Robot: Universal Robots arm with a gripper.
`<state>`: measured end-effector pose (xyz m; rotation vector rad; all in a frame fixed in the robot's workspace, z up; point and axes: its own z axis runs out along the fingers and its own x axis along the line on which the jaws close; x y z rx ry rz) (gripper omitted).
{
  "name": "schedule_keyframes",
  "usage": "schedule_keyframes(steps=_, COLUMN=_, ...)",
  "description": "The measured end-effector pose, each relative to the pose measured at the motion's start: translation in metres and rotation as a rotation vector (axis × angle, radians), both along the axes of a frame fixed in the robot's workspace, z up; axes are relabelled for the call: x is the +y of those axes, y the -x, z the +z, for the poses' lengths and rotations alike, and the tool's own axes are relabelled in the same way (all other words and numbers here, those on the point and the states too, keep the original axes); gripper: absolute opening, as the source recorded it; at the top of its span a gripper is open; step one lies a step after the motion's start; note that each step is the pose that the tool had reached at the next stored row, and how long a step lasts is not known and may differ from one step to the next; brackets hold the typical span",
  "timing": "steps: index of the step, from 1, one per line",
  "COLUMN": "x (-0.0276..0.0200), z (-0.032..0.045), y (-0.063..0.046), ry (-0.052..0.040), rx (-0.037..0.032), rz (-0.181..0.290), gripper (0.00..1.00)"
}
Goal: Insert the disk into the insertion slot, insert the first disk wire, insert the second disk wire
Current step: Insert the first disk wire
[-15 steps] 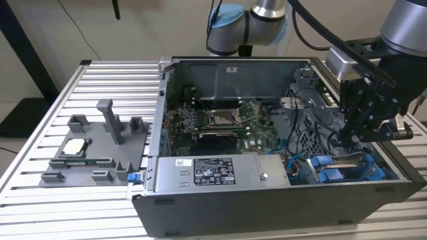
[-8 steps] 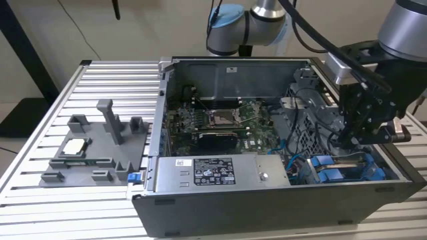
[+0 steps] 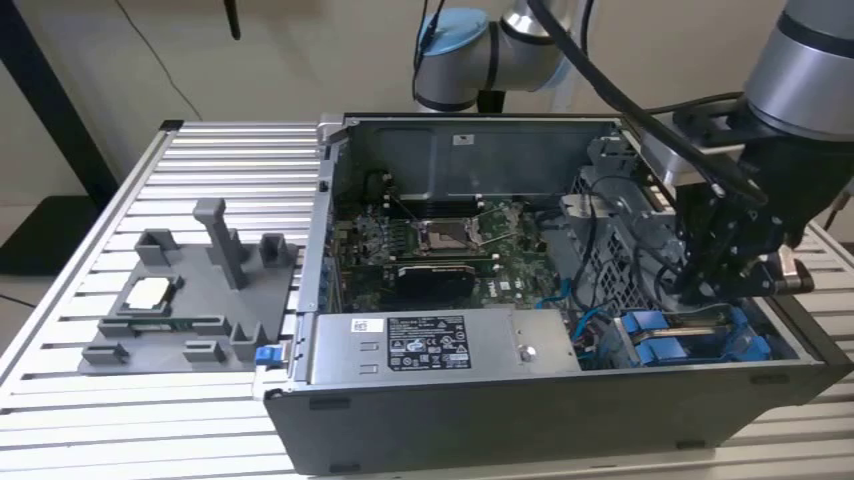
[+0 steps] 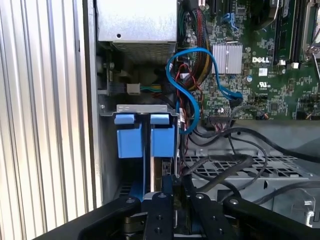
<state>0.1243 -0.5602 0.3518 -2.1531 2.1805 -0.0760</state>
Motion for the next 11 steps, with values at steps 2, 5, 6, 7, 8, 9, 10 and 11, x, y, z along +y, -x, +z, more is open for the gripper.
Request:
schedule_keyframes(steps=2, x=0.0000, z=-0.0015, y=-0.0005, ry=0.0003, rx=-0.0075, rz=0.000, gripper=0.19)
schedule_keyframes(steps=5, x=0.0000, z=-0.0039, y=-0.0016, ry=0.0006, rx=-0.0169, rz=0.000, gripper=0.19)
schedule_keyframes(steps=6, x=0.0000, z=-0.0046, y=-0.0021, ry=0.0008, rx=-0.0195, rz=0.000, gripper=0.19)
schedule_keyframes(steps=7, x=0.0000, z=-0.0053, y=-0.0032, ry=0.0008, rx=-0.0209, rz=0.000, gripper=0.19)
schedule_keyframes(steps=8, x=-0.0001, z=-0.0059, y=-0.0046, ry=0.0009, rx=-0.0216, rz=0.000, gripper=0.19)
schedule_keyframes(steps=9, x=-0.0001, z=-0.0064, y=-0.0060, ry=0.0011, rx=-0.0222, rz=0.000, gripper=0.19)
schedule_keyframes(steps=10, x=0.0000, z=-0.0069, y=-0.0074, ry=0.0013, rx=-0.0228, rz=0.000, gripper=0.19)
schedule_keyframes(steps=11, x=0.0001, z=-0.0075, y=-0.0082, ry=0.0017, rx=-0.0236, rz=0.000, gripper=0.19)
